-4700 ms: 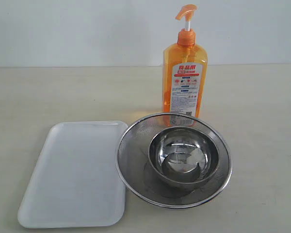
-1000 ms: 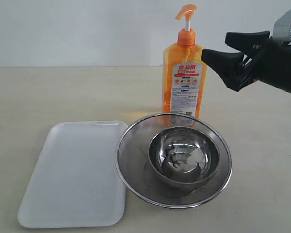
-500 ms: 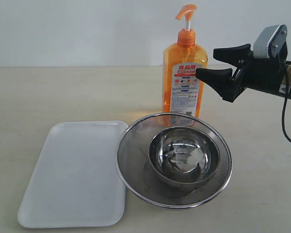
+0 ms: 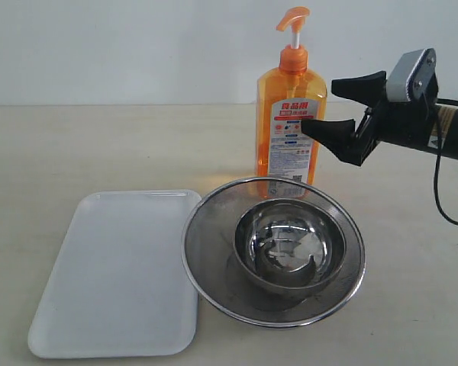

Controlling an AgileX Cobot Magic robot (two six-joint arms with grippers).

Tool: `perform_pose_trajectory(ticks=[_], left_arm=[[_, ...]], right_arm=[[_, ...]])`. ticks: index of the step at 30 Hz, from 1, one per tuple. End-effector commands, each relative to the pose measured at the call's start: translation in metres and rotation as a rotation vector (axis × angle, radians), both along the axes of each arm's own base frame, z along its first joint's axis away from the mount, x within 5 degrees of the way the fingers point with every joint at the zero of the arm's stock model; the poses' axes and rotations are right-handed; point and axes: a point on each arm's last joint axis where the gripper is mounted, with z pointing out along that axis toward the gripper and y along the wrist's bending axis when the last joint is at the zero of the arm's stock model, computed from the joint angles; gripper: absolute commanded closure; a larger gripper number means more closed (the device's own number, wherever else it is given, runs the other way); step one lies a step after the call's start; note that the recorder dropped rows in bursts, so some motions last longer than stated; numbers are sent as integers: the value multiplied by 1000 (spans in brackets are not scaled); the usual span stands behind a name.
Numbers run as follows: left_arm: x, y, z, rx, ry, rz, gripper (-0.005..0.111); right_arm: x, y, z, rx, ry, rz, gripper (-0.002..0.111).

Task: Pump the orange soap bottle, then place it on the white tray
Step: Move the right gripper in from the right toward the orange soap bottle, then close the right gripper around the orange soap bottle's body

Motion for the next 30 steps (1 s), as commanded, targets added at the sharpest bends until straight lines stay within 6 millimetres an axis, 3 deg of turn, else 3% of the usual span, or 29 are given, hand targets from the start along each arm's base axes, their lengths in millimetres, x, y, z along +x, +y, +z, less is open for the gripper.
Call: perform_pose_trajectory(ticks=[1, 8, 16, 24, 30], left_arm=[[0, 0, -1, -4, -3, 6, 102], [0, 0, -1, -4, -3, 6, 102], [0, 0, -1, -4, -3, 6, 102], [0, 0, -1, -4, -3, 6, 102], [0, 0, -1, -4, -3, 6, 102]], right_arm=[[2, 0, 5, -29, -39, 39, 22], [9, 3, 13, -22, -57, 50, 22], [22, 20, 2, -21, -31, 117, 22], [23, 35, 7, -16, -34, 158, 22], [24, 41, -1, -16, -18, 175, 22]])
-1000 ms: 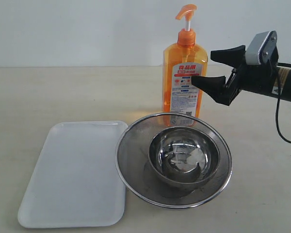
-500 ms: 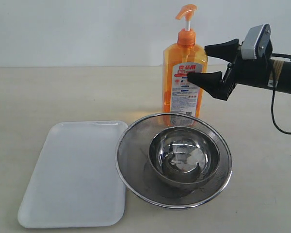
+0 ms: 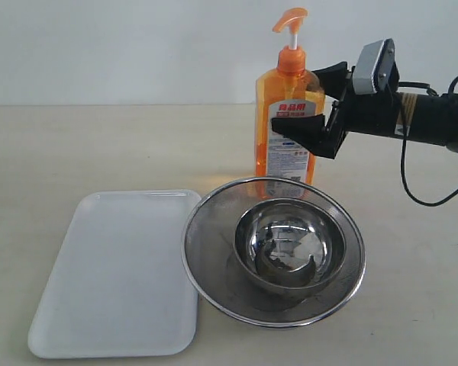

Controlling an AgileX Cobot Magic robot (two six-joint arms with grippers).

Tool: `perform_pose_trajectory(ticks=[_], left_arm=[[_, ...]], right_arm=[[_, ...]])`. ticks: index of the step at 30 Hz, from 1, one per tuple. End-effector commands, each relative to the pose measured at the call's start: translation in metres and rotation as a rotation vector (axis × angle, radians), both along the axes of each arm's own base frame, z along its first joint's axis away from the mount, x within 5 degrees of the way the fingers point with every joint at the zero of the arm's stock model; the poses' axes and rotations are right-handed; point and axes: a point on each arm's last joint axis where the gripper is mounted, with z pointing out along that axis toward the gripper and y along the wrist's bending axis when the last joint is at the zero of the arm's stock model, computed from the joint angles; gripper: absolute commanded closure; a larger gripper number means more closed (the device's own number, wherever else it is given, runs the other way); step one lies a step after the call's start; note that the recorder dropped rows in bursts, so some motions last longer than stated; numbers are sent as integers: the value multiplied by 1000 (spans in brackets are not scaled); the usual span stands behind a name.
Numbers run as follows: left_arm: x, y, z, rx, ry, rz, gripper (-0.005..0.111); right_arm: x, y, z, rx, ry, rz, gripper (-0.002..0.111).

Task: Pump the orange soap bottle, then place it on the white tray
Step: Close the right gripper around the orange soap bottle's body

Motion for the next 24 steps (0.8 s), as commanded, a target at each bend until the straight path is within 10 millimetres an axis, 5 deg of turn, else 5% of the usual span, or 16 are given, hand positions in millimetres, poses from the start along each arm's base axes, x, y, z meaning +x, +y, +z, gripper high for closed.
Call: perform_pose_trajectory(ticks=[1, 15, 24], left_arm=[[0, 0, -1, -4, -3, 6, 102], [0, 0, -1, -4, -3, 6, 102], [0, 0, -1, -4, -3, 6, 102]], right_arm=[[1, 6, -8, 1, 16, 28, 22], [8, 18, -11, 14, 23, 50, 27], [8, 21, -11, 19, 33, 55, 87]])
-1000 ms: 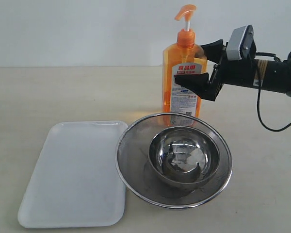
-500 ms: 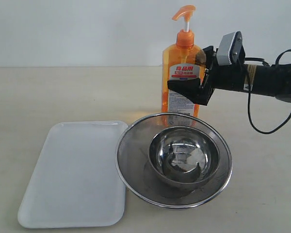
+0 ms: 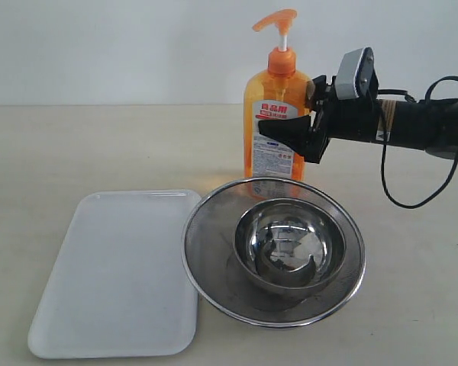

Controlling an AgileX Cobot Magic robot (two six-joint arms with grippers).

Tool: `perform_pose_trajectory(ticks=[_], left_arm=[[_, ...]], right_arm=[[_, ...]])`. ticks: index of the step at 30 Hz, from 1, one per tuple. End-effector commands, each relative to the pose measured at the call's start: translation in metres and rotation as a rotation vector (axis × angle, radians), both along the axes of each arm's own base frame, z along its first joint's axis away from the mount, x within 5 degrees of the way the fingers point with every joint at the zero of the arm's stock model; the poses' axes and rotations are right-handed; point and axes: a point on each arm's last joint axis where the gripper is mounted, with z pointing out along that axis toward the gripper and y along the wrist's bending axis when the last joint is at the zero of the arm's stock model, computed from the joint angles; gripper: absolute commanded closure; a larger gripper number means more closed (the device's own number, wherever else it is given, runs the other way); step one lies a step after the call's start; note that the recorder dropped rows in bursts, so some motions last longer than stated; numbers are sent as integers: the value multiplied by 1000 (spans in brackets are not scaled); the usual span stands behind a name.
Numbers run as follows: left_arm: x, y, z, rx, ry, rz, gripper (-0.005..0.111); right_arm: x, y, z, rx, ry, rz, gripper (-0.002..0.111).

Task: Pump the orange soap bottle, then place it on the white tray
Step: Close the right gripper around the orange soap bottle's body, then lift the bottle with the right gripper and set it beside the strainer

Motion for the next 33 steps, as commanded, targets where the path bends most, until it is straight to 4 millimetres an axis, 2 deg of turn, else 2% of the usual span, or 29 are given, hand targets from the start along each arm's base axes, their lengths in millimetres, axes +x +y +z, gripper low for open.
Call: perform_pose_trajectory(ticks=[1, 4, 25, 29, 33], left_arm=[[0, 0, -1, -4, -3, 6, 102], [0, 0, -1, -4, -3, 6, 102], [0, 0, -1, -4, -3, 6, 102], [0, 0, -1, -4, -3, 6, 102], [0, 0, -1, -4, -3, 6, 102]], right_arm=[[1, 2, 2, -2, -16, 3, 92], [1, 2, 2, -2, -16, 3, 109], [9, -2, 12, 111, 21, -107, 108], [4, -2, 22, 115, 15, -102, 108], [-15, -8, 48, 135, -74, -175, 108]])
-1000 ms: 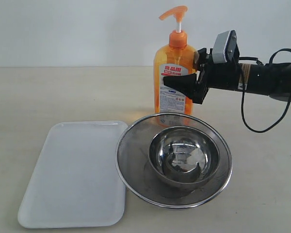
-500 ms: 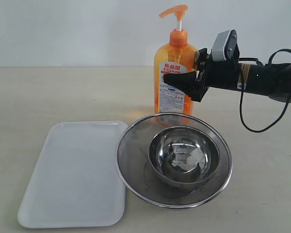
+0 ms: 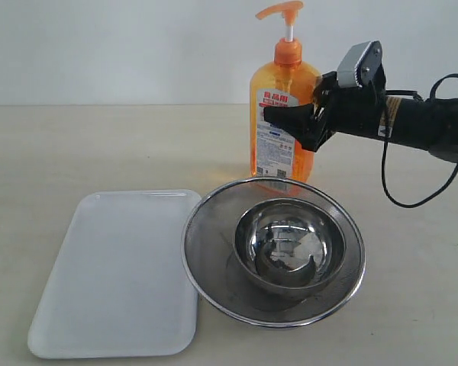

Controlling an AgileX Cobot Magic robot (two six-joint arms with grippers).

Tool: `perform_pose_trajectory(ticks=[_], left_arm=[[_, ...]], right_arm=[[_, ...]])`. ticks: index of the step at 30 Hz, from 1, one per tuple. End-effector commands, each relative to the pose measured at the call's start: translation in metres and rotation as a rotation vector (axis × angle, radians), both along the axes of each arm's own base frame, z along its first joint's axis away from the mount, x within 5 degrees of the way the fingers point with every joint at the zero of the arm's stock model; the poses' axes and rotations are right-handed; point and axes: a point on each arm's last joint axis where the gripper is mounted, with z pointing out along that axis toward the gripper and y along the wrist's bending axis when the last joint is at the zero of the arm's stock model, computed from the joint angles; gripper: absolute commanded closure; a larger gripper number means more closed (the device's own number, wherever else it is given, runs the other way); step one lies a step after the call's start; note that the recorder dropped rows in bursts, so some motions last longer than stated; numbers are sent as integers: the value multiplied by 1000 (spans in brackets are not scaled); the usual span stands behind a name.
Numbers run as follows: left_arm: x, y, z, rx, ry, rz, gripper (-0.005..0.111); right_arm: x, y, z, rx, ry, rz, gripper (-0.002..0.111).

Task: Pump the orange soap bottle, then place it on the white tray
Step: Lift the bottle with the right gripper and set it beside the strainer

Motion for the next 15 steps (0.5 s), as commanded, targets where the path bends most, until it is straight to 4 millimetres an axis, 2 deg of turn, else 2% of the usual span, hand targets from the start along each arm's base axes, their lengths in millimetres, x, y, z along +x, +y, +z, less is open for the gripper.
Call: perform_pose_trajectory(ticks=[1, 7, 11, 13, 14, 15], left_arm=[[0, 0, -1, -4, -3, 6, 102], [0, 0, -1, -4, -3, 6, 102], [0, 0, -1, -4, -3, 6, 102], [0, 0, -1, -4, -3, 6, 102], [0, 0, -1, -4, -3, 6, 102], [0, 0, -1, -4, -3, 6, 102]], right_arm=[[-19, -5, 43, 88, -138, -58, 108], [-43, -15, 70, 130, -213, -180, 108], [-79, -27, 93, 92, -224, -316, 108], [-100, -34, 106, 38, -219, -391, 108], [-118, -37, 112, 37, -217, -418, 108], [-124, -39, 114, 46, -212, -437, 108]])
